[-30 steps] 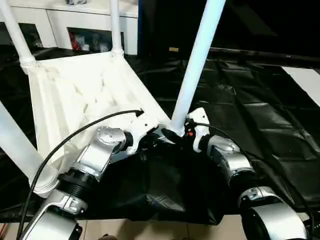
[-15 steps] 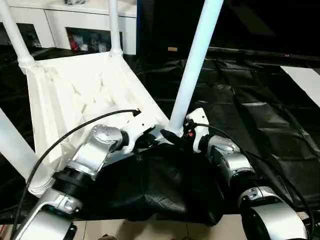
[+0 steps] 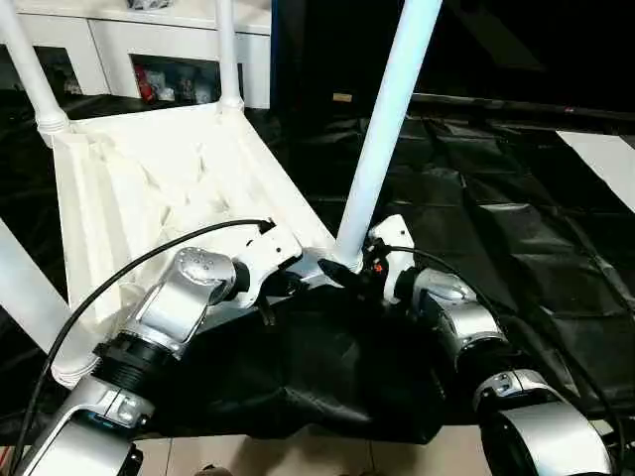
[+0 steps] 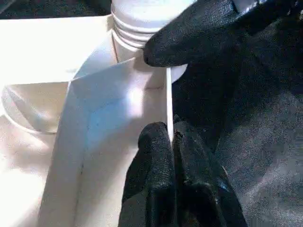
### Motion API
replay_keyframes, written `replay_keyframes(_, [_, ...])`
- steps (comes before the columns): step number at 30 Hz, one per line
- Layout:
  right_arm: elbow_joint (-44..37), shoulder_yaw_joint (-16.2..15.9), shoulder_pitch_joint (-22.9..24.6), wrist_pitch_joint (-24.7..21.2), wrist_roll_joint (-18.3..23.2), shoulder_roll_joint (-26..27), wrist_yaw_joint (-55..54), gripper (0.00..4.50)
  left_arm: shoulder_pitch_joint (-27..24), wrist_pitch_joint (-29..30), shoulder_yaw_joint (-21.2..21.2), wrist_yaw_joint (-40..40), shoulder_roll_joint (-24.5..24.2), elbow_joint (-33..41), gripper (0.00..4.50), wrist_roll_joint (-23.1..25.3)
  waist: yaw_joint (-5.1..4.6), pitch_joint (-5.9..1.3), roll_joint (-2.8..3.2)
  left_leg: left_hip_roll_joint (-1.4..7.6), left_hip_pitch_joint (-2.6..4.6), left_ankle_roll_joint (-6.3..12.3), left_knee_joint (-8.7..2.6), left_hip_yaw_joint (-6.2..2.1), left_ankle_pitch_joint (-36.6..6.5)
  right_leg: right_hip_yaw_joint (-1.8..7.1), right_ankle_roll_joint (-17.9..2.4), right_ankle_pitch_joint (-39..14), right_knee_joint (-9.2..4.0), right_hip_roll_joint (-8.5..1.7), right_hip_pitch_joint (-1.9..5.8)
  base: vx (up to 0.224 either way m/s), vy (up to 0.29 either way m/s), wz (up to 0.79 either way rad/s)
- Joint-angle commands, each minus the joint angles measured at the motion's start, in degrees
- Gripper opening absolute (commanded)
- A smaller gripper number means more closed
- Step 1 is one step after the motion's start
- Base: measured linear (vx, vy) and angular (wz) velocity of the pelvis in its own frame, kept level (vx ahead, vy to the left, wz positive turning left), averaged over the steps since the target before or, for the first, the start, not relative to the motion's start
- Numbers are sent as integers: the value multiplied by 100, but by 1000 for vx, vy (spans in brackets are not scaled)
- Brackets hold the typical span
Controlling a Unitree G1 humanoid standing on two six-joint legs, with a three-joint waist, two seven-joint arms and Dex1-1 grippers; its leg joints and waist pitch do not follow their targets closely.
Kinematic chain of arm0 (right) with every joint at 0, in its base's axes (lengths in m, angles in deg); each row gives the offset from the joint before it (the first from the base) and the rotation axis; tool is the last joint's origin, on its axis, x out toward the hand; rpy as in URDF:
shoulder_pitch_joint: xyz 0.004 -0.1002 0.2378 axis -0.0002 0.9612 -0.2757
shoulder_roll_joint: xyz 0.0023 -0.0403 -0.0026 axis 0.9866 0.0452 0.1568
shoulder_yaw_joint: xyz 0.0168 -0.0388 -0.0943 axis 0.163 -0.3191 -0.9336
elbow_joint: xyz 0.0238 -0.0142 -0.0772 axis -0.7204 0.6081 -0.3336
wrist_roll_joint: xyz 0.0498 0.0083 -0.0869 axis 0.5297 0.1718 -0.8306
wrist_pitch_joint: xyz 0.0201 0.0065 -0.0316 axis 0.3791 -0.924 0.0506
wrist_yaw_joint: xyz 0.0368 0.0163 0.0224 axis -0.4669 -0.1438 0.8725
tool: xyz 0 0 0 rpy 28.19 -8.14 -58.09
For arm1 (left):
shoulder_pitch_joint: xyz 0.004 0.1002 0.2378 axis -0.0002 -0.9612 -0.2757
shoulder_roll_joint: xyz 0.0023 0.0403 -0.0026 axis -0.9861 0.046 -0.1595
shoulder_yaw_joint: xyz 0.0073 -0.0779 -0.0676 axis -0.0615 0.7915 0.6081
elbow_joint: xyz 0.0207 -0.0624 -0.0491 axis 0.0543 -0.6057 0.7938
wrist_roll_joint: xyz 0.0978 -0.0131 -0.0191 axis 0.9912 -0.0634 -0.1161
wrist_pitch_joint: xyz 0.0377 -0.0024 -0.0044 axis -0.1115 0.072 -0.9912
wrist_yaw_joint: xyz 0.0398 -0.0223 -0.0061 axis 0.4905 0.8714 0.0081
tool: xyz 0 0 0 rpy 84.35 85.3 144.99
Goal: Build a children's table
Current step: Rotate leg to tighten
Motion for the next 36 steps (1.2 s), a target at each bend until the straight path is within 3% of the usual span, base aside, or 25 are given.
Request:
replay_keyframes(1, [-178, -33, 86, -178, 167, -27, 468, 415, -128, -307, -16, -236, -36, -66, 0, -146, 39, -352, 119, 27, 32, 11, -363, 37, -1806, 221, -1137, -1484, -428, -280, 255, 0, 0, 0])
replay_keyframes(3, [-322, -115, 134, -256, 197, -131, 834, 418, -234, -637, -32, -587, -117, 34, 0, -318, 46, -350, 108, 23, 15, 45, -368, 33, -1759, 215, -1137, -1443, -425, -280, 272, 0, 0, 0])
replay_keyframes(4, [-411, -182, 163, -308, 198, -208, 1049, 440, -282, -782, -36, -757, -158, 87, 0, -403, 54, -351, 125, 28, 28, 63, -366, 36, -1750, 217, -1149, -1427, -427, -283, 265, 0, 0, 0])
replay_keyframes(8, [-620, -382, 247, -367, 151, -378, 1489, 440, -351, -918, -47, -981, -235, 159, 0, -502, 74, -345, 131, 38, 41, 65, -367, 45, -1688, 223, -1201, -1372, -411, -283, 251, 0, 0, 0])
replay_keyframes(12, [-964, -651, 402, -235, 106, -765, 2337, 440, -534, -1313, -70, -1512, -446, 291, 0, -702, 161, -343, 115, 44, 42, 100, -361, 48, -1664, 222, -1154, -1422, -409, -294, 267, 0, 0, 0])
replay_keyframes(19, [-1064, -832, 443, -277, 3, -990, 2799, 440, -635, -1450, -69, -1823, -615, 294, 0, -769, 196, -328, 101, 41, 51, 71, -363, 59, -1712, 226, -1103, -1649, -422, -294, 247, 0, 0, 0])
replay_keyframes(25, [-1065, -862, 413, -333, 73, -981, 2782, 381, -668, -1512, -55, -1956, -650, 271, 0, -792, 187, -334, 73, 40, 40, 56, -360, 54, -1637, 227, -1060, -1697, -415, -294, 248, 0, 0, 0])
replay_keyframes(36, [-1104, -889, 505, -340, 114, -924, 2788, 299, -656, -1551, -50, -1870, -619, 212, 0, -701, 193, -341, 86, 35, 43, 68, -350, 58, -1586, 222, -1101, -1581, -400, -289, 257, 0, 0, 0])
